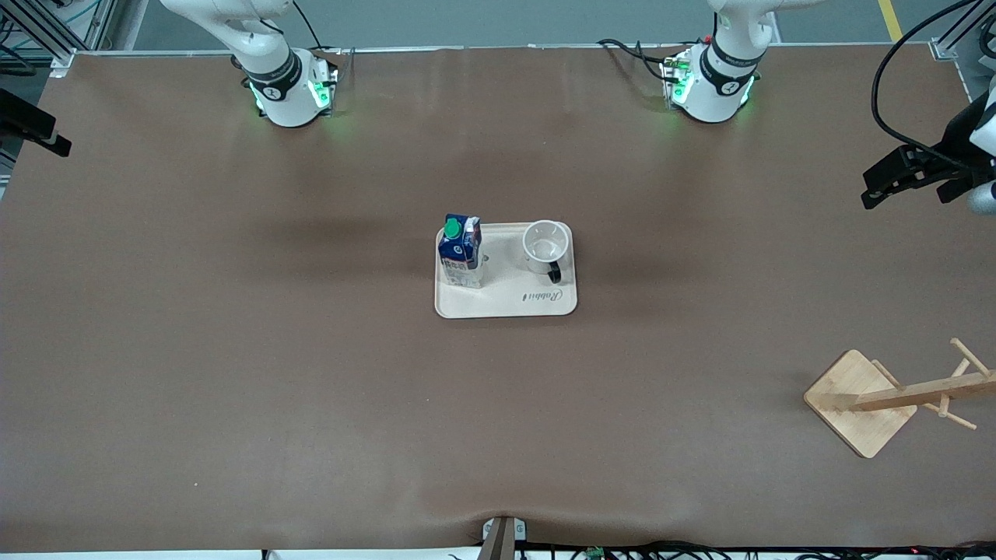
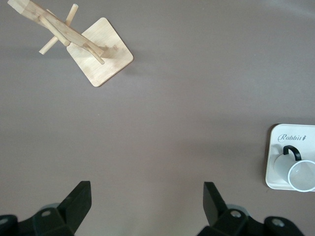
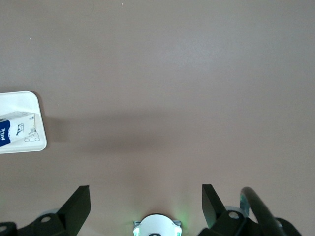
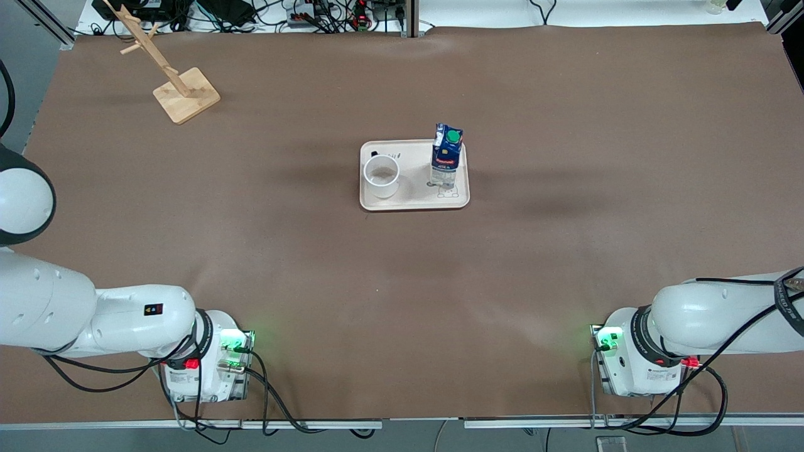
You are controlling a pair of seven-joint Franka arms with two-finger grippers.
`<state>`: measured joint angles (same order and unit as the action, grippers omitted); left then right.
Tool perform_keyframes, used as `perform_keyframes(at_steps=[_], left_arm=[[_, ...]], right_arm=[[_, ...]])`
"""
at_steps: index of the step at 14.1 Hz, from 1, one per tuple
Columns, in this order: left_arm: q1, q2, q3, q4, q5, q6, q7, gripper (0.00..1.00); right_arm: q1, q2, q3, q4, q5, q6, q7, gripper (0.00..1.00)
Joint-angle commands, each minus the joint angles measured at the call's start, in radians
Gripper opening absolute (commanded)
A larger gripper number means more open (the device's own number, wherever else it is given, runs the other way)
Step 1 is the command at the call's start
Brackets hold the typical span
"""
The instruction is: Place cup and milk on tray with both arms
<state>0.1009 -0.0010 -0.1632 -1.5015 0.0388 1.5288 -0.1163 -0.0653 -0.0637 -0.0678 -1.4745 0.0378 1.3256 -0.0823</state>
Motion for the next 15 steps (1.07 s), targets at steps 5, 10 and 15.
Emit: perform_keyframes(at_steps=[5, 10, 15], left_arm=[[0.0, -0.011, 0.002, -0.003, -0.02, -0.01, 0.017, 1.0], [0.0, -0.011, 0.002, -0.003, -0.02, -0.012, 0.018, 1.0], [0.0, -0.016, -0.002, -0.003, -0.02, -0.036, 0.009, 1.0]], right_arm=[[-0.013, -0.011, 0.028, 0.0, -0.071, -0.031, -0.024, 1.0], [0.01, -0.011, 0.026, 0.0, -0.101, -0.043, -0.019, 1.0], [0.004, -0.011, 0.023, -0.001, -0.095, -0.057, -0.017, 1.0]])
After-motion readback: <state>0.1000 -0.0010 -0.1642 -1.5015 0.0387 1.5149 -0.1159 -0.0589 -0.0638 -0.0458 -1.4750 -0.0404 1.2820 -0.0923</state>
